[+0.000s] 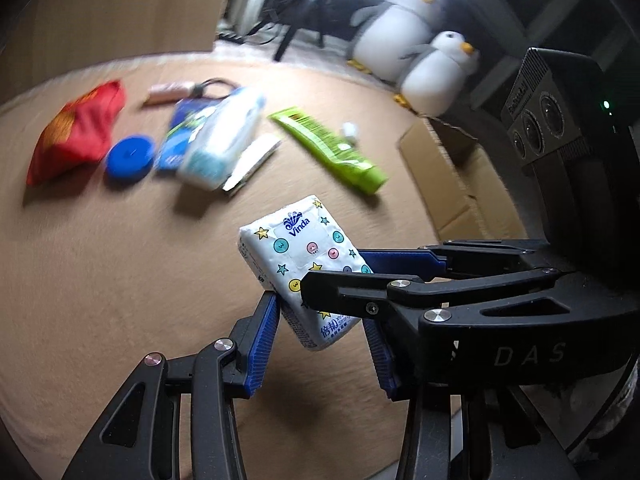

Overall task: Organize objects
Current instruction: 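Carry the tissue pack with the right tool and drop it into the box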

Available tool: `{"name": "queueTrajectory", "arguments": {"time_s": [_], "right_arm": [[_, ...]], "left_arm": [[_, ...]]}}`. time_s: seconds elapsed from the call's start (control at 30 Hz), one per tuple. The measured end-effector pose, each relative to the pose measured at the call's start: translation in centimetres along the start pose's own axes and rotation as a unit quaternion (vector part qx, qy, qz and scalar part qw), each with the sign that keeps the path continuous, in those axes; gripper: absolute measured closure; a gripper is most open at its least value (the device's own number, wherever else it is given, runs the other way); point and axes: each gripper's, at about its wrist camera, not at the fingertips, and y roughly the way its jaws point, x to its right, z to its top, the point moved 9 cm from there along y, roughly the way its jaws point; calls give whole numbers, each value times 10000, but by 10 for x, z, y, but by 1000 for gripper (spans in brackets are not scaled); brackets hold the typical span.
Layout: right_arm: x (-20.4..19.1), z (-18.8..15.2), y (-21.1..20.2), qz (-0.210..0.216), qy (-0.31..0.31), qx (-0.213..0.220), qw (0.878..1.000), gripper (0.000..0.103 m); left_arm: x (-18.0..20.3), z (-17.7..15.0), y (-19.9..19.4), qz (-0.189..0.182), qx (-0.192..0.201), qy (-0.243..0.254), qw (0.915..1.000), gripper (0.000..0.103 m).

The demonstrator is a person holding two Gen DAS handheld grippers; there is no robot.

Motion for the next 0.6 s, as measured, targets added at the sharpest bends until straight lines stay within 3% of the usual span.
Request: {"name": "queueTrajectory", "arguments": {"time_s": [0.33, 0.6], "right_arm": [[53, -5, -73, -328, 656, 751, 9945, 62], [108, -20, -126, -808, 1155, 1239, 9822, 62]], "left_arm": [[88, 30, 11, -427, 12, 782, 9960, 57], [166, 44, 40, -830, -97, 1397, 9867, 57]]}}
